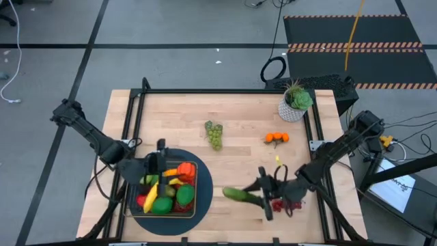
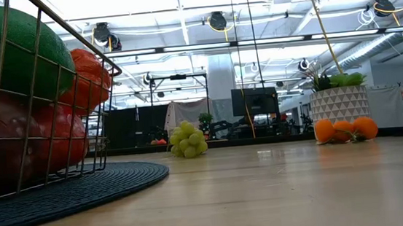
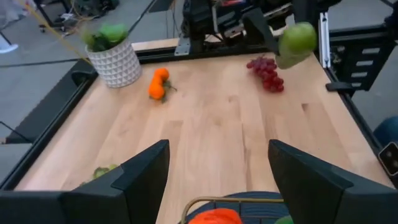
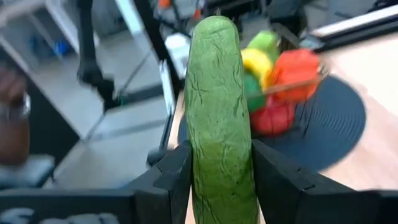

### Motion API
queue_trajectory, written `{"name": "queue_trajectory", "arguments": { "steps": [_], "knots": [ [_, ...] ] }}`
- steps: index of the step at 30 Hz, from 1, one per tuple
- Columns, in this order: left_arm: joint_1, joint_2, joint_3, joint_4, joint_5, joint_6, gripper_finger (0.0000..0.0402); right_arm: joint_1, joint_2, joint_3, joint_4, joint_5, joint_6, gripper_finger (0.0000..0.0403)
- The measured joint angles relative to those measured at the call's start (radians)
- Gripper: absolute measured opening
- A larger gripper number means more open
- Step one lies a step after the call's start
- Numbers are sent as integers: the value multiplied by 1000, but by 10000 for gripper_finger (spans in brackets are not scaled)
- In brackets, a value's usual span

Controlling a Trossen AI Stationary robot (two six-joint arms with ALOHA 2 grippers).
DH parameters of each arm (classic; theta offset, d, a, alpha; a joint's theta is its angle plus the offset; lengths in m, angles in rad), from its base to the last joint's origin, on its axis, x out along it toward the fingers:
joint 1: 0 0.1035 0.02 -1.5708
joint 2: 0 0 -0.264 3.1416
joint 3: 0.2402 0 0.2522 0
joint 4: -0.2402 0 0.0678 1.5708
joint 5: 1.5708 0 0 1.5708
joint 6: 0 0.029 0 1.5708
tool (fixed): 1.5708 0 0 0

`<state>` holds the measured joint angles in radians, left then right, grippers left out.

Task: Build produce basket
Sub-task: Put the cucumber into the gold wire basket

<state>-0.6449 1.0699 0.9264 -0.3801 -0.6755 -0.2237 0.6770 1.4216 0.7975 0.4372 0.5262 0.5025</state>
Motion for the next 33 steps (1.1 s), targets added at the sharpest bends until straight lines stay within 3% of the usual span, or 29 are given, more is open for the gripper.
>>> {"name": "queue_trajectory", "arguments": {
  "steps": [8, 19, 23, 33],
  "knots": [
    [-19, -16, 0, -26, -11, -80, 273, -105, 2, 0, 192, -1, -32, 141],
    [-21, -10, 0, -35, -9, -138, 273, -123, 12, 0, 288, 2, -94, 141],
    [-21, -10, 0, -34, -8, -138, 273, -127, 31, -6, 314, -4, -184, 141],
    [-21, -10, 0, -30, -7, -139, 273, -128, 34, -6, 254, -4, -580, 141]
  ]
}}
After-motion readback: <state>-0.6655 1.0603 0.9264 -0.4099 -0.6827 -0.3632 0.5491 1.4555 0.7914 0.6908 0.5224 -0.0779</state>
